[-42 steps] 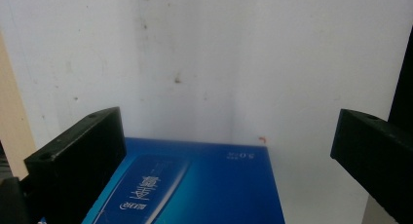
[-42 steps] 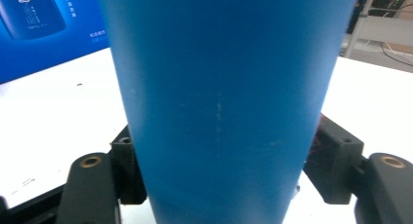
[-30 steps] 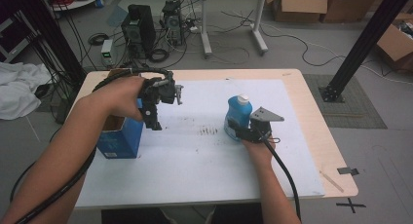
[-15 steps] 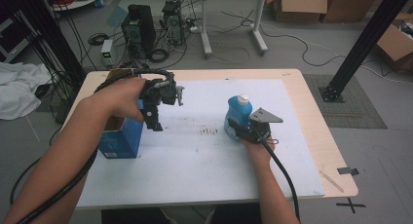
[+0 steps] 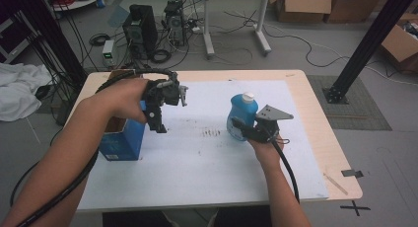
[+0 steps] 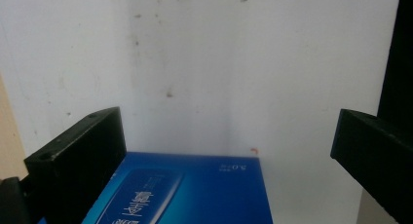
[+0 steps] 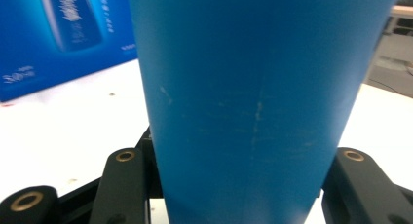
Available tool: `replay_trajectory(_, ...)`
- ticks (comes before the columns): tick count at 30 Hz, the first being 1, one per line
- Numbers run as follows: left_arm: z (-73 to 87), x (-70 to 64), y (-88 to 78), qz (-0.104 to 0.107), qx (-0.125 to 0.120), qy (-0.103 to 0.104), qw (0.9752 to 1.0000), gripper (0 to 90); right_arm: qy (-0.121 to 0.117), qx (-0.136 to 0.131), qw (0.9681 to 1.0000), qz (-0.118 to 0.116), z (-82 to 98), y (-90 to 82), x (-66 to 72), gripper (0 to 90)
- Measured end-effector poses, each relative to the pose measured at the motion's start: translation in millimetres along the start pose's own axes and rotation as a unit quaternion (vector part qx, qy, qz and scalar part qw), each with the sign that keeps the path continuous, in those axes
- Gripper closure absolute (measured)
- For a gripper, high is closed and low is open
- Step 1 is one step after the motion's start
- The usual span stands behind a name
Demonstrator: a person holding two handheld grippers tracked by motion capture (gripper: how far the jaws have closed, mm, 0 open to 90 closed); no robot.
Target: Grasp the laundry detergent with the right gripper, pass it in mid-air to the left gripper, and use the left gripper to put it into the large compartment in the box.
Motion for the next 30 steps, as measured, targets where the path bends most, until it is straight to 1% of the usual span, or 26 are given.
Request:
replay_trajectory(1,-1.6,-1.1,-0.8,0.003,-0.002,0.001,1.0,0.1,-0.001,0.002,0.9999,-0.011,-1.3,-2.1,2.0,47.3)
replay_trajectory(2,-3.4,-2.5,-1.6,0.004,-0.004,0.002,1.0,0.1,-0.006,0.002,0.9998,-0.018,-2.2,-4.1,4.3,47.3)
replay_trajectory(5,-8.8,-8.2,-3.6,0.013,-0.01,0.01,0.9998,0.1,-0.028,0.014,0.9984,-0.047,-3.4,-9.0,13.6,47.3)
replay_trajectory(7,-12.0,-13.0,-4.6,0.018,-0.01,0.016,0.9997,0.0,-0.037,0.019,0.9966,-0.071,-3.4,-12.8,20.6,47.3)
replay_trajectory(10,-17.1,-20.6,-6.1,0.023,-0.01,0.026,0.9993,0.0,-0.05,0.026,0.9923,-0.11,-2.2,-18.2,31.6,47.3)
replay_trajectory(13,-24.3,-28.2,-8.0,0.027,-0.014,0.037,0.9989,0.1,-0.071,0.035,0.9864,-0.144,0.7,-21.5,43.9,47.3)
replay_trajectory(14,-26.2,-29.7,-8.5,0.028,-0.014,0.04,0.9987,0.1,-0.076,0.039,0.9836,-0.159,1.9,-21.8,49.4,47.3)
replay_trajectory(15,-28.8,-31.6,-9.3,0.029,-0.016,0.042,0.9986,0.1,-0.078,0.04,0.9822,-0.166,2.6,-21.8,52.7,47.4)
replay_trajectory(16,-31.4,-33.2,-10.5,0.03,-0.016,0.047,0.9983,0.0,-0.081,0.043,0.98,-0.177,3.6,-21.4,57.4,47.4)
replay_trajectory(19,-39.5,-36.8,-12.9,0.033,-0.034,0.053,0.9975,0.0,-0.09,0.05,0.9738,-0.203,6.3,-17.6,71.3,47.3)
replay_trajectory(20,-41.7,-38.0,-13.0,0.034,-0.036,0.055,0.9972,0.0,-0.093,0.05,0.9719,-0.21,7.0,-16.2,75.9,47.3)
replay_trajectory(23,-46.6,-41.0,-12.8,0.036,-0.033,0.059,0.9971,0.1,-0.103,0.056,0.9658,-0.231,8.4,-10.8,89.9,47.3)
replay_trajectory(26,-49.7,-43.0,-13.7,0.035,-0.029,0.061,0.9971,0.1,-0.107,0.06,0.9584,-0.258,8.4,-5.0,103.3,47.3)
replay_trajectory(28,-51.1,-44.1,-14.6,0.033,-0.03,0.059,0.9973,0.1,-0.111,0.063,0.953,-0.275,8.2,-1.3,112.3,47.3)
replay_trajectory(30,-51.8,-45.4,-15.0,0.033,-0.027,0.058,0.9974,0.1,-0.114,0.069,0.9483,-0.288,8.4,2.7,120.4,47.3)
Point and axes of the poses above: each handheld gripper's, and its own axes: y roughly forward along the jaws, z roughly out of its underside, x roughly to its left, the point moved 6 cm from there along y, roughly forward along the jaws, and after that the axes turned 13 degrees about y, right-handed, at the moved point
